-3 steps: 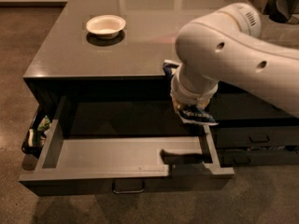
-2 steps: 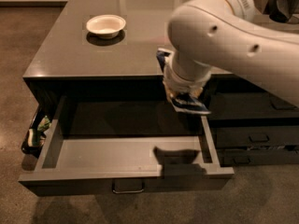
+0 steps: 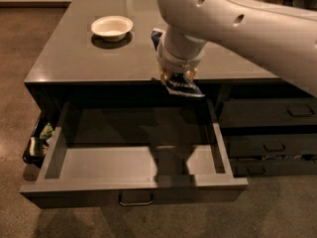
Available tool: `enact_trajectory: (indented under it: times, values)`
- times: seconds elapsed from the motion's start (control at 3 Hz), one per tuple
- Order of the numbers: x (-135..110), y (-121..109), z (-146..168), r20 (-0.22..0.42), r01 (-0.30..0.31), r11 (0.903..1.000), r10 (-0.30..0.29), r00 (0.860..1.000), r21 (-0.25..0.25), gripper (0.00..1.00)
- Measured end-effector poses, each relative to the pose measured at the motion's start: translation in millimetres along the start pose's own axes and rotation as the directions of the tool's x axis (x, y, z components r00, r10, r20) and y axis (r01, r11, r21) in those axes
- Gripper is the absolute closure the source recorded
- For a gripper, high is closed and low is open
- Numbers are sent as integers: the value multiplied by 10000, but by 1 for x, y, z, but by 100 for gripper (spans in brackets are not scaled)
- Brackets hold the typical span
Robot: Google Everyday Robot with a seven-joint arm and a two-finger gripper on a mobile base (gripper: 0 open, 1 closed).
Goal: Pick blue chip bag from top drawer and place on counter
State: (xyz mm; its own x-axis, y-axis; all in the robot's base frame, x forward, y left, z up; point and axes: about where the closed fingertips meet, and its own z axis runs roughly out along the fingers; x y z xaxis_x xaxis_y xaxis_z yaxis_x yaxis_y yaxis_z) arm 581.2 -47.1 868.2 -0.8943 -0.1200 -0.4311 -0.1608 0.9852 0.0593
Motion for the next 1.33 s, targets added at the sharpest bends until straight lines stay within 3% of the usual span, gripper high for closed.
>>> enact_trajectory:
  times: [0.67,1.0,1.33]
  values:
    - [-61,32,33,196,-80,9986,91,9998,-521,100]
    - [-61,29,38,112,-126,9984,132,9999,-546,100]
    - [-81,24,45,169,-135,9985,144,9998,-522,100]
